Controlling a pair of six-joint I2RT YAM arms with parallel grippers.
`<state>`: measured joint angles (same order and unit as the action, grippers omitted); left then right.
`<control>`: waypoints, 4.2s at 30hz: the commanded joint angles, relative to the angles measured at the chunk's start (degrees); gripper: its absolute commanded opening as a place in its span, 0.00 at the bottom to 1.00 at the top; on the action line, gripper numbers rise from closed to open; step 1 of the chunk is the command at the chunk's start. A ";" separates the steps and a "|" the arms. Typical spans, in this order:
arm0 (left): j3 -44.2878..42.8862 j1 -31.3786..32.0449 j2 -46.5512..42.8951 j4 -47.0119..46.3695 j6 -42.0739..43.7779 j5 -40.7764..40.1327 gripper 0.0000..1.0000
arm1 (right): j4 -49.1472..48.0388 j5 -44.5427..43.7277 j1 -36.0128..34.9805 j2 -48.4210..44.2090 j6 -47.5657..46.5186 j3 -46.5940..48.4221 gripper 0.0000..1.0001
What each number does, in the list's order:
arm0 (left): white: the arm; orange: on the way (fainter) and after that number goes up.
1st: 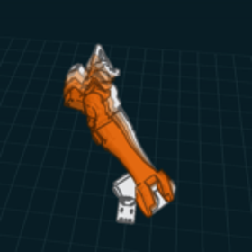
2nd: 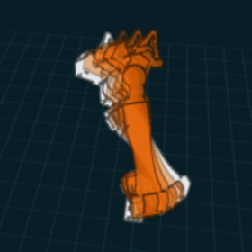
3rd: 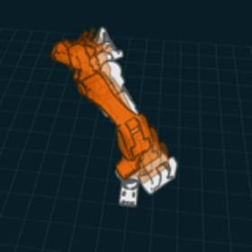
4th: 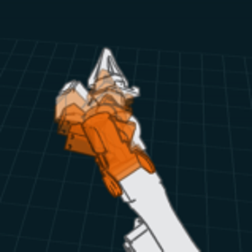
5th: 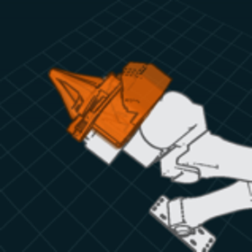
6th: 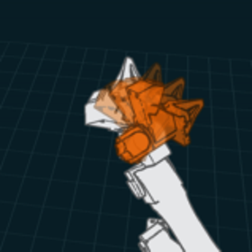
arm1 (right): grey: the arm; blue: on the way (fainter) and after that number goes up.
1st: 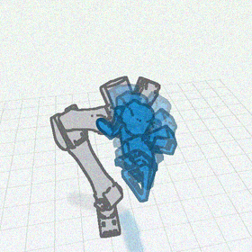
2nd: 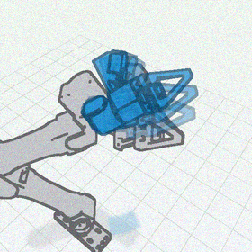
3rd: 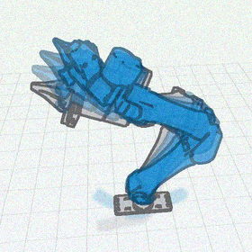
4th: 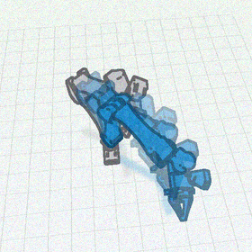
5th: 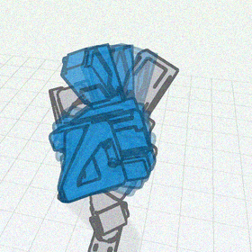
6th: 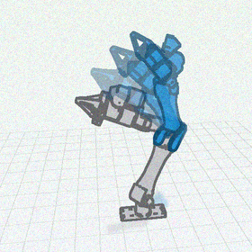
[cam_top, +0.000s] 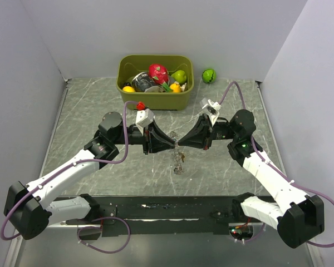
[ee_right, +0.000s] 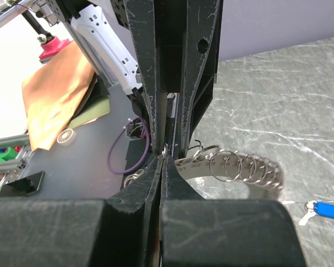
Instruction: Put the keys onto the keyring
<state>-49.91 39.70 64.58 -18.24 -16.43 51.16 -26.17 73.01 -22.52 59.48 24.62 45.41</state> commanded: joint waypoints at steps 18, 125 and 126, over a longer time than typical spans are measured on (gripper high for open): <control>-3.61 0.11 1.34 -2.41 -0.54 1.58 0.08 | -6.61 0.11 -0.85 0.46 2.10 0.12 0.00; -3.97 0.90 -24.58 40.21 14.84 -32.61 0.01 | 39.43 -51.99 -9.81 35.60 -8.19 23.13 1.00; -3.36 0.90 -25.02 40.30 15.02 -34.09 0.01 | 42.06 -53.75 -10.52 36.92 -8.36 25.58 1.00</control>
<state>-51.88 40.47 41.76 21.26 -3.29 21.32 8.67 27.49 -30.76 91.83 15.84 64.45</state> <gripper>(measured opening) 0.023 0.996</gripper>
